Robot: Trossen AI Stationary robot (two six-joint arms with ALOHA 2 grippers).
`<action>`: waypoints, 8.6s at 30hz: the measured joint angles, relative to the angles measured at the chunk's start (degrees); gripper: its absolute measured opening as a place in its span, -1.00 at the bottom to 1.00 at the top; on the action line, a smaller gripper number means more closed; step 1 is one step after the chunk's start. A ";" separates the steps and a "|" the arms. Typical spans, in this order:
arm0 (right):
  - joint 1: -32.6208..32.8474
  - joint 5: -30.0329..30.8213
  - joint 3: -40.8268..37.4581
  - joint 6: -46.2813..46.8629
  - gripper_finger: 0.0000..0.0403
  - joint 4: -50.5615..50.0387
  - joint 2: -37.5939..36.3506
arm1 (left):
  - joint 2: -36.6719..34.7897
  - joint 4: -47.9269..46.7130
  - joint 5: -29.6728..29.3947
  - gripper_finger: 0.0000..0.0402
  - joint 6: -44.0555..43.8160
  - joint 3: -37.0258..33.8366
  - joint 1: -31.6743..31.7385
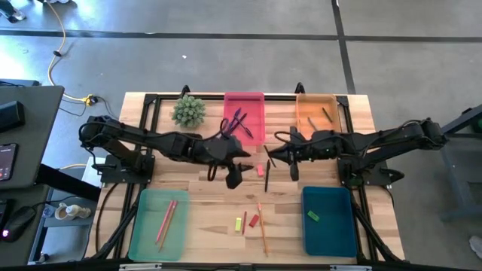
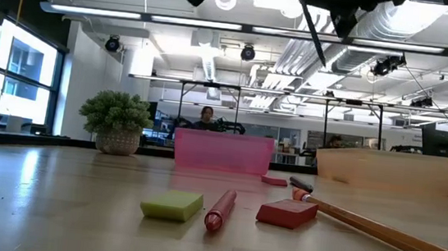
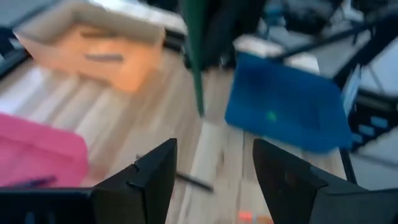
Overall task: Sort crayons/erasers/pens/pencils in bins
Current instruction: Put the green pencil into the green bin, then put the black pen into the red bin
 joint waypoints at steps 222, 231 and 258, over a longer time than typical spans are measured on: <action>-24.09 -3.81 9.97 -15.79 -0.41 -3.76 5.09 | -18.11 -57.26 -23.18 -0.44 -62.80 0.00 -14.80; -23.58 0.20 19.75 0.43 -0.41 -16.36 11.62 | -25.03 -39.35 -8.03 -0.56 -30.16 0.00 -1.28; -13.24 -1.17 33.83 46.85 -0.41 -45.62 35.56 | -23.95 -19.55 24.23 -0.84 5.38 -21.40 24.27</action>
